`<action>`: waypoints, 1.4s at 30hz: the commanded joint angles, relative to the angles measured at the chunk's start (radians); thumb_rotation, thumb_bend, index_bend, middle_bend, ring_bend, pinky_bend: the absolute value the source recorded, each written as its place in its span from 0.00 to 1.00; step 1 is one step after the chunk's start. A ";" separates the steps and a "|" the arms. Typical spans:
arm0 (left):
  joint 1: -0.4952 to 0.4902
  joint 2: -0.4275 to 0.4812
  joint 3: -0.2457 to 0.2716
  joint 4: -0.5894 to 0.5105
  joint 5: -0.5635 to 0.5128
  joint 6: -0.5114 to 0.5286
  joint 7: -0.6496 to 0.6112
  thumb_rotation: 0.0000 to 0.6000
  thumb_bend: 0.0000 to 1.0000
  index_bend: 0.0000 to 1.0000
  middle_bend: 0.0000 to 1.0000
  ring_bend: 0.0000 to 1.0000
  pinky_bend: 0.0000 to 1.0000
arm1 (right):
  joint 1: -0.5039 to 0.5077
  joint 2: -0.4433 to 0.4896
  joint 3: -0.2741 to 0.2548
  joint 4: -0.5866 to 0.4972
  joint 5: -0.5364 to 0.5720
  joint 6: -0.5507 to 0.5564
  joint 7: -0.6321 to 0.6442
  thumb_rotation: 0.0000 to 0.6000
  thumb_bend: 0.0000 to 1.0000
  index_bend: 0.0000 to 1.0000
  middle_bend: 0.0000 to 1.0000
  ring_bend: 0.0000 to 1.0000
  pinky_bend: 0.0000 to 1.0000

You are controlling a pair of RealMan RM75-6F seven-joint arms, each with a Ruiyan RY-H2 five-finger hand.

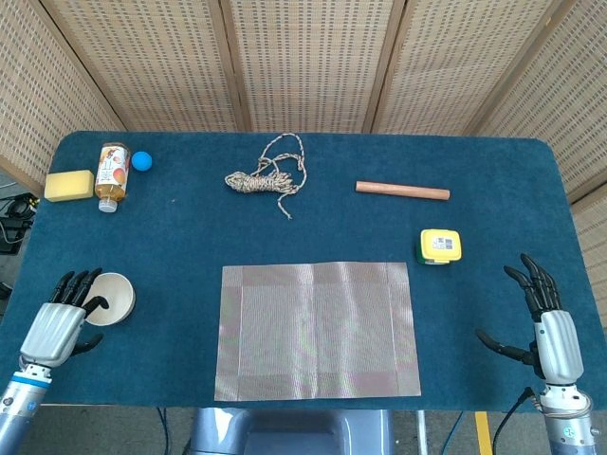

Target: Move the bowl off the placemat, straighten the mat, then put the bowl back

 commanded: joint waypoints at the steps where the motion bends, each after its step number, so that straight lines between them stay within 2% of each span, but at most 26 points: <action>1: 0.004 -0.017 -0.016 0.037 -0.020 -0.032 -0.026 1.00 0.21 0.41 0.00 0.00 0.00 | 0.000 0.001 0.001 0.000 0.001 0.001 0.002 1.00 0.24 0.16 0.00 0.00 0.00; 23: -0.017 -0.129 -0.058 0.205 -0.057 -0.170 -0.068 1.00 0.22 0.52 0.00 0.00 0.00 | 0.000 0.006 -0.006 -0.007 -0.005 0.002 0.011 1.00 0.24 0.16 0.00 0.00 0.00; 33: -0.037 -0.185 -0.078 0.258 -0.051 -0.201 -0.077 1.00 0.39 0.64 0.00 0.00 0.00 | 0.000 0.006 -0.006 -0.006 -0.002 0.002 0.013 1.00 0.24 0.16 0.00 0.00 0.00; 42: -0.037 -0.186 -0.082 0.251 -0.028 -0.181 -0.082 1.00 0.44 0.70 0.00 0.00 0.00 | -0.001 0.008 -0.008 -0.008 -0.003 0.003 0.015 1.00 0.23 0.16 0.00 0.00 0.00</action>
